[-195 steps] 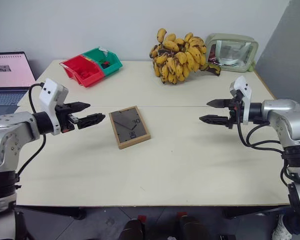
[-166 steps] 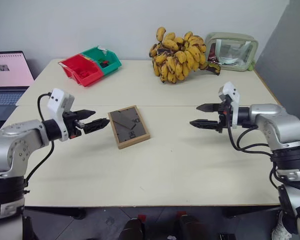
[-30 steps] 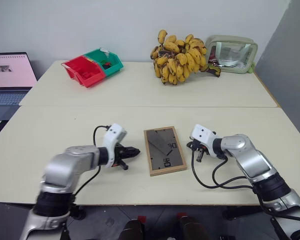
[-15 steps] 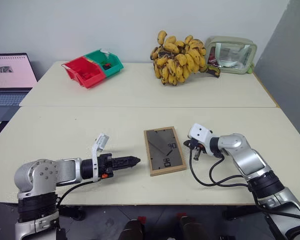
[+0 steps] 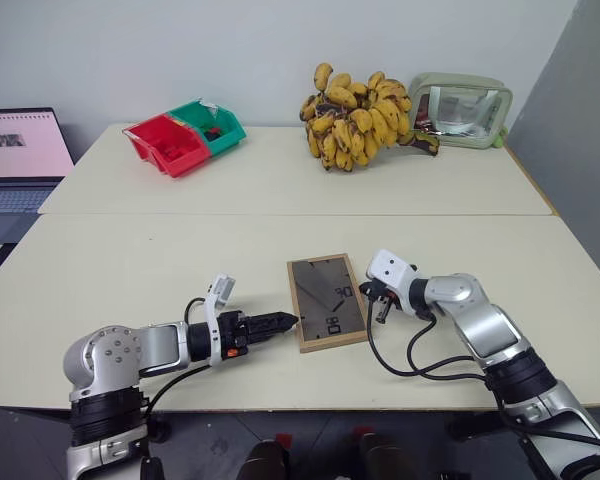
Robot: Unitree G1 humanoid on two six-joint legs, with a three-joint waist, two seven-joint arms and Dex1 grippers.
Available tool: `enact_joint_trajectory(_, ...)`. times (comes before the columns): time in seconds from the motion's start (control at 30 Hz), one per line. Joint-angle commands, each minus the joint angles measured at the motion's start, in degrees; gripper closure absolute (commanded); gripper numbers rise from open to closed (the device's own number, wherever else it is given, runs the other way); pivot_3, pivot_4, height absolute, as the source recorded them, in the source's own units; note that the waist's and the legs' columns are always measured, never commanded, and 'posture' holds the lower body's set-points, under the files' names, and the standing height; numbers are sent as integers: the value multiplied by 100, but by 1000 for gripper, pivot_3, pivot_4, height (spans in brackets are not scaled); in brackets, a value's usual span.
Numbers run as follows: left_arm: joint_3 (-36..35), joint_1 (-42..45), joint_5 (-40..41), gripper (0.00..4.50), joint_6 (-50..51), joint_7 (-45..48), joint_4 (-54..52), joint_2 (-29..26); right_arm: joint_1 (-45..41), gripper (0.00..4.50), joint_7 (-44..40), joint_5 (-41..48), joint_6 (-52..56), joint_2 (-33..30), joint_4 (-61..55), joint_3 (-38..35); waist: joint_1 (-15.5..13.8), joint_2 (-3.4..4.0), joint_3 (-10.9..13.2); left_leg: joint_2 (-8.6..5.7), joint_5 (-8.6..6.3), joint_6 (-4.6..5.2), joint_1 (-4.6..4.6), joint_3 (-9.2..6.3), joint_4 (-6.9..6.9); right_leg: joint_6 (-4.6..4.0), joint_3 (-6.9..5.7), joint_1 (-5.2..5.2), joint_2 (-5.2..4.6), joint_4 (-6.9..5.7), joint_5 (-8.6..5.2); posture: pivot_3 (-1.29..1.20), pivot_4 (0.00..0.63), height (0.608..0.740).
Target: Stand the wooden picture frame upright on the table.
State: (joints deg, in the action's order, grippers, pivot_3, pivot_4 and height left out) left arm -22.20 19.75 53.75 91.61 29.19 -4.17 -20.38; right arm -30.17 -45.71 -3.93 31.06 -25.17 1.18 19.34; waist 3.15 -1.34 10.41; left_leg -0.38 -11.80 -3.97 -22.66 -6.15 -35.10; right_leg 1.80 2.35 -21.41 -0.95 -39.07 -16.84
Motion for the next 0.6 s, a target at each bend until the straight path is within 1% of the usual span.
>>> enact_joint_trajectory(0.03, 307, -41, -46, 105, 83, -196, 12, 330, 46, 4500, 113, 75, 360, 304, -331, 147, -12, 1, -7, -2, 0, 0, 0, 0, 0, 0, 0, 1, -1, 0, 0, 0, 150, 740)
enact_joint_trajectory(0.17, 313, 7, 109, 105, 89, -319, -64, 518, 19, 4500, 203, 66, 567, 438, -430, 149, -42, 1, -9, -6, 0, 0, 0, 0, 0, 1, 0, 1, -5, 1, 0, 0, 150, 740)
enact_joint_trajectory(0.57, 299, 36, 382, 105, 89, -374, -281, 553, 55, 4500, 284, 146, 779, 506, -523, 156, -59, 1, -8, -7, 0, 0, -4, 1, 0, 2, -1, -1, -6, 5, -1, 0, 150, 740)
enact_joint_trajectory(0.6, 274, 39, 363, 265, 89, -399, -285, 562, 50, 4500, 291, 147, 777, 510, -516, 155, -59, 1, -8, -7, 0, 0, -4, 0, 0, 3, -2, -1, -6, 5, -1, 0, 150, 740)
